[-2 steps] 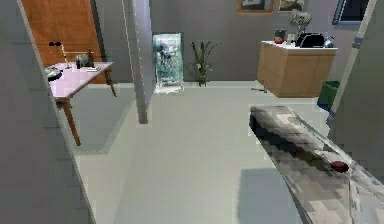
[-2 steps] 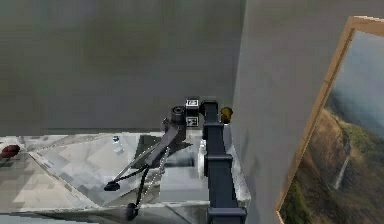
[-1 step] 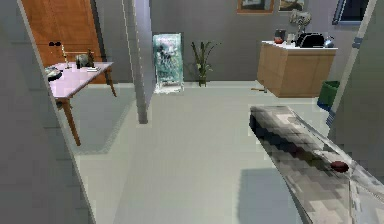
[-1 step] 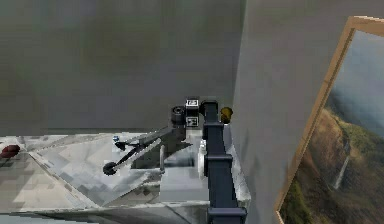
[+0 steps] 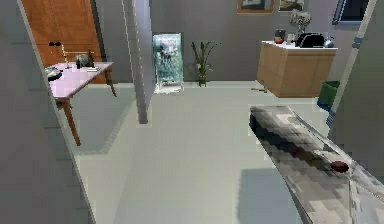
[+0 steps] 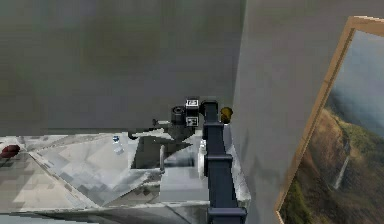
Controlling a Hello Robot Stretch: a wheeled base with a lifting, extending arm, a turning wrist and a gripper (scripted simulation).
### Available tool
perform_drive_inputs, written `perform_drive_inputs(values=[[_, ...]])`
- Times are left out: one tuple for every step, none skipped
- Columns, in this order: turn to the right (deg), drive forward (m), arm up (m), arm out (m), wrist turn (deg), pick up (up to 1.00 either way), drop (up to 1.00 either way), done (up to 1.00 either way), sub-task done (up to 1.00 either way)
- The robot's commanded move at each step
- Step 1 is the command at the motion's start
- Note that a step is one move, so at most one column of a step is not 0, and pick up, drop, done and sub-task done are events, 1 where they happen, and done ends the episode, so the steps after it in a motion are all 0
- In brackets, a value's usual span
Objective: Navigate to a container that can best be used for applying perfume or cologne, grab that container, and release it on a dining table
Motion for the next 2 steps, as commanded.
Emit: perform_drive_inputs(values=[[0.0,0.0,0.0,0.0,45.0,0.0,0.0,0.0,0.0],[0.0,0.0,0.0,0.0,18.0,0.0,0.0,0.0,0.0]])
